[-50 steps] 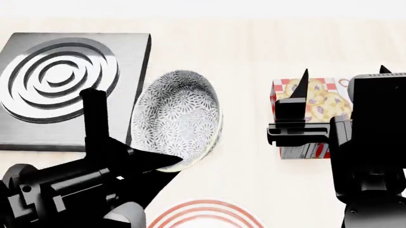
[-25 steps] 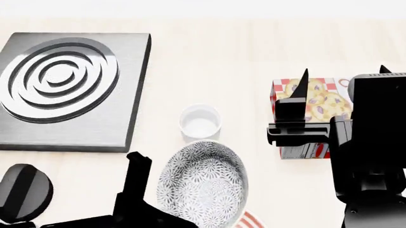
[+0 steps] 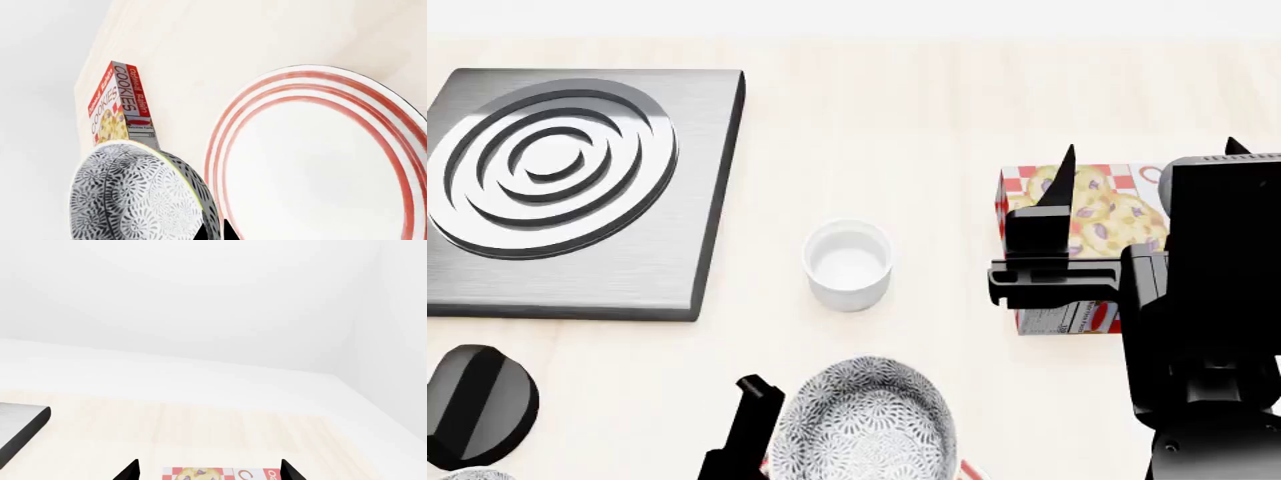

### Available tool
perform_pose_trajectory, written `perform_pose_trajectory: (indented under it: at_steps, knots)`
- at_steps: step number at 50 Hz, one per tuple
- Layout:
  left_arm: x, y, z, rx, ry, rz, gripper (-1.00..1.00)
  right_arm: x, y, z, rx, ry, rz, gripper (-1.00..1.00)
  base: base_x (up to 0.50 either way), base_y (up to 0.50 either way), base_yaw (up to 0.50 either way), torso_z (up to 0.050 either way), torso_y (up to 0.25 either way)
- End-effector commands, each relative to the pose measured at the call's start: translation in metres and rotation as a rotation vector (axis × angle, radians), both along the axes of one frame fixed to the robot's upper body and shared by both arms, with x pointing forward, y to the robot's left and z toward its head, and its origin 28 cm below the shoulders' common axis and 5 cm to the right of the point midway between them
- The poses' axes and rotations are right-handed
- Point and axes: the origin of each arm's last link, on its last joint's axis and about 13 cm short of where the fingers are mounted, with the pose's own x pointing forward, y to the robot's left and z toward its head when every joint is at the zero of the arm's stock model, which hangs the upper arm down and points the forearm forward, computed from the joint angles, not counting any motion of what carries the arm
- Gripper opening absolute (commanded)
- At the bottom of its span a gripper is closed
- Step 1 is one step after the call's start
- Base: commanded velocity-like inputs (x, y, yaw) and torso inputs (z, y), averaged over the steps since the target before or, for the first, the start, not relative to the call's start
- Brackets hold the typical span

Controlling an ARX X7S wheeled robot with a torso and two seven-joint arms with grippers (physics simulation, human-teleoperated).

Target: Pick the akita bowl on the stove and place it on the plate.

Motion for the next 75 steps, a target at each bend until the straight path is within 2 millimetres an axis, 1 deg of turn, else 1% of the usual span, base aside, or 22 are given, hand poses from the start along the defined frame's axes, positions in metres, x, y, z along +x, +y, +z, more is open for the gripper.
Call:
perform_pose_trajectory:
  at_steps: [1, 24, 34, 47, 75]
  knots:
    - [0.001, -0.007, -0.002, -0.003, -0.009, -0.020, -1.00, 0.002, -0.002, 0.000, 0.023, -0.009, -0.002, 1.00, 0.00, 0.00, 0.00, 0.000, 0.000]
    - [-0.004, -0.009, -0.011, 0.002, 0.011, -0.026, -1.00, 0.002, -0.002, 0.000, 0.023, -0.009, -0.002, 1.00, 0.00, 0.00, 0.00, 0.000, 0.000]
    - [-0.008, -0.006, -0.020, 0.026, 0.037, -0.026, -1.00, 0.002, -0.002, 0.000, 0.023, -0.008, -0.002, 1.00, 0.00, 0.00, 0.00, 0.000, 0.000]
    - [-0.008, -0.002, -0.032, 0.029, 0.061, -0.010, -1.00, 0.002, -0.002, 0.001, 0.024, -0.009, -0.003, 1.00, 0.00, 0.00, 0.00, 0.000, 0.000]
    - [-0.007, -0.002, -0.038, 0.027, 0.064, 0.000, -1.00, 0.002, -0.002, 0.000, 0.022, -0.008, -0.002, 1.00, 0.00, 0.00, 0.00, 0.001, 0.000]
